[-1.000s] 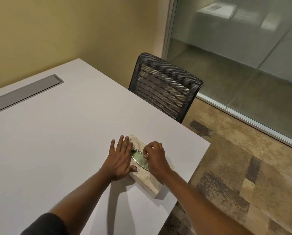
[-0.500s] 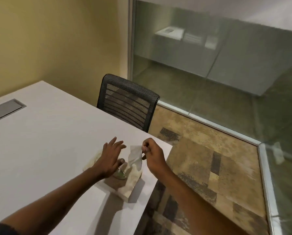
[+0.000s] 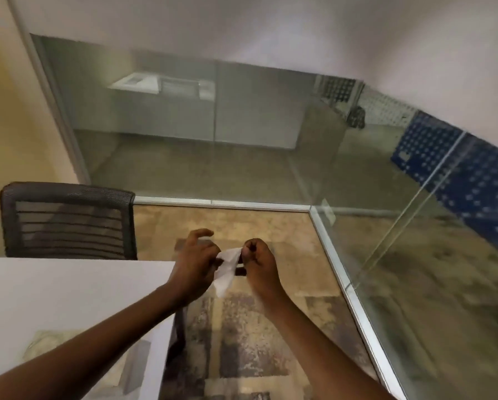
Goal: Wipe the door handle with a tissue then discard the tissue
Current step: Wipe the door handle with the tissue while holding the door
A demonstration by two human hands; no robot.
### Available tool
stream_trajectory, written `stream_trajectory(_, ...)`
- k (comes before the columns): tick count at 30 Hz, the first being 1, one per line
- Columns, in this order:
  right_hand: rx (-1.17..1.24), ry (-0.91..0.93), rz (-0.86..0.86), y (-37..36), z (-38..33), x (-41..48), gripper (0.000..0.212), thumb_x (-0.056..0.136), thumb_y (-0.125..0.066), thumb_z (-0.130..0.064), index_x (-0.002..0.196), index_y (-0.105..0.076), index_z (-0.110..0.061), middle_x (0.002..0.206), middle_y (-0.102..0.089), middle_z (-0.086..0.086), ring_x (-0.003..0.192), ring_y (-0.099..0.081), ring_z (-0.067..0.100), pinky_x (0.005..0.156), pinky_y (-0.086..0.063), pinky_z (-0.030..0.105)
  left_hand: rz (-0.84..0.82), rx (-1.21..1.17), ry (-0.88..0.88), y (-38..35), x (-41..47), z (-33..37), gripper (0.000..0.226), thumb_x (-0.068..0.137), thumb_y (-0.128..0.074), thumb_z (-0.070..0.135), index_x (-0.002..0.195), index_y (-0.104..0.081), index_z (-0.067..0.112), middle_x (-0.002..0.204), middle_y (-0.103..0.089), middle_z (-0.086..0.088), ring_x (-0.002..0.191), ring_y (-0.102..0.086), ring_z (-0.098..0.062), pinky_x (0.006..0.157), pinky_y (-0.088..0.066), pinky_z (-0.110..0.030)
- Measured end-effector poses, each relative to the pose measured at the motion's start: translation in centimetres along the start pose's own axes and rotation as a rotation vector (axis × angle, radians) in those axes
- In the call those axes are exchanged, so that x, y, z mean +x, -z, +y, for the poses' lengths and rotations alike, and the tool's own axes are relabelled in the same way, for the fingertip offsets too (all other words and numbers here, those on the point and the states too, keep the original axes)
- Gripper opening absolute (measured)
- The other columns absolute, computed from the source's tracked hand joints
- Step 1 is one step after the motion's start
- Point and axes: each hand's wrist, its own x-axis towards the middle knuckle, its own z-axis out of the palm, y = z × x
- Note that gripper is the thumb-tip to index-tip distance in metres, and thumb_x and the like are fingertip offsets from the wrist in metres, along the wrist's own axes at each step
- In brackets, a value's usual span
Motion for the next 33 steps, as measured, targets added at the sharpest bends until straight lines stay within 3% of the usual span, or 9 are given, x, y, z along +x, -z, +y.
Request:
stream_trajectory(4, 0.047, 0.001, 0.170, 7.8, -0.8, -2.6, 0.023, 0.097, -0.043, -0.010, 0.076, -0.051, -0.016, 0.074, -0.050, 0.007, 0.068, -0.049, 0.019, 0.059, -0.043, 0.029, 0.025, -0.034, -0.178, -2.7, 4.2, 7.8, 0.021, 0.061, -0.070, -0.008, 0.061, -0.061, 0.010, 0.060, -0.062, -0.003, 0.082, -0.063, -0.036, 0.080, -0.047, -0.035)
stream_trajectory(9, 0.253, -0.055, 0.326, 18.0, -2.5, -7.5, 0.020, 0.084, -0.054, -0.028, 0.083, -0.066, -0.012, 0.080, -0.067, 0.011, 0.077, -0.061, 0.028, 0.071, -0.049, 0.039, 0.002, -0.164, -0.349, -7.4, 8.2, 18.0, 0.024, 0.070, -0.036, 0.011, 0.059, -0.057, 0.011, 0.055, -0.057, -0.003, 0.066, -0.052, -0.028, 0.075, -0.032, -0.027)
stream_trajectory(12, 0.197, -0.102, 0.417, 24.2, -3.4, -10.8, 0.018, 0.079, -0.057, -0.028, 0.086, -0.071, -0.020, 0.086, -0.073, 0.011, 0.074, -0.065, 0.030, 0.063, -0.049, 0.040, -0.061, -0.412, -0.303, -10.4, 9.4, 25.2, 0.026, 0.078, -0.037, 0.016, 0.063, -0.057, 0.010, 0.058, -0.055, -0.004, 0.070, -0.041, -0.015, 0.061, -0.030, -0.024)
stream_trajectory(16, 0.049, -0.127, 0.545, 32.0, -4.6, -16.7, 0.014, 0.059, -0.073, -0.012, 0.069, -0.067, -0.021, 0.078, -0.067, 0.012, 0.074, -0.061, 0.027, 0.067, -0.050, 0.045, -0.264, -0.770, -0.156, -13.5, 10.2, 34.9, 0.023, 0.079, -0.044, 0.009, 0.074, -0.064, 0.020, 0.068, -0.063, 0.016, 0.072, -0.058, 0.010, 0.064, -0.037, -0.005)
stream_trajectory(19, -0.005, -0.132, 0.582, 37.0, -5.1, -21.9, 0.018, 0.058, -0.075, -0.006, 0.065, -0.063, -0.017, 0.066, -0.062, 0.002, 0.062, -0.057, 0.016, 0.060, -0.046, 0.030, -0.405, -0.822, -0.184, -15.7, 9.8, 41.7, 0.037, 0.079, -0.046, 0.001, 0.070, -0.061, 0.033, 0.071, -0.066, 0.024, 0.072, -0.061, 0.006, 0.063, -0.039, -0.007)
stream_trajectory(21, -0.058, -0.160, 0.619, 40.3, -5.2, -25.4, 0.021, 0.055, -0.062, 0.002, 0.068, -0.062, -0.016, 0.066, -0.060, 0.001, 0.059, -0.055, 0.010, 0.055, -0.042, 0.022, -0.460, -0.823, -0.221, -17.4, 9.2, 45.9, 0.036, 0.081, -0.044, 0.000, 0.077, -0.066, 0.028, 0.072, -0.067, 0.017, 0.073, -0.060, 0.001, 0.061, -0.039, -0.007)
stream_trajectory(25, -0.238, -0.250, 0.746, 46.2, -4.2, -32.0, 0.034, 0.048, -0.046, 0.002, 0.071, -0.058, -0.019, 0.072, -0.058, 0.005, 0.066, -0.051, 0.015, 0.053, -0.035, 0.023, -0.552, -0.803, -0.403, -19.6, 7.6, 53.8, 0.031, 0.076, -0.041, 0.012, 0.083, -0.071, 0.016, 0.073, -0.068, 0.002, 0.073, -0.059, -0.008, 0.060, -0.038, -0.010)
stream_trajectory(29, -0.409, -0.313, 1.067, 50.0, -3.5, -37.7, 0.018, 0.054, -0.048, -0.006, 0.053, -0.053, -0.024, 0.058, -0.057, -0.006, 0.058, -0.049, 0.010, 0.053, -0.036, 0.024, -0.630, -0.701, -0.639, -21.4, 6.2, 60.6, 0.031, 0.075, -0.041, 0.024, 0.083, -0.071, 0.017, 0.073, -0.071, -0.003, 0.069, -0.064, -0.015, 0.060, -0.041, -0.024)
stream_trajectory(33, -0.582, -0.403, 1.255, 52.1, -4.6, -43.4, 0.029, 0.065, -0.045, 0.005, 0.063, -0.058, -0.021, 0.067, -0.062, -0.001, 0.065, -0.054, 0.013, 0.056, -0.036, 0.025, -0.651, -0.612, -0.832, -22.8, 5.4, 65.7, 0.030, 0.075, -0.043, 0.026, 0.083, -0.071, 0.019, 0.076, -0.072, -0.003, 0.070, -0.064, -0.017, 0.054, -0.034, -0.015)
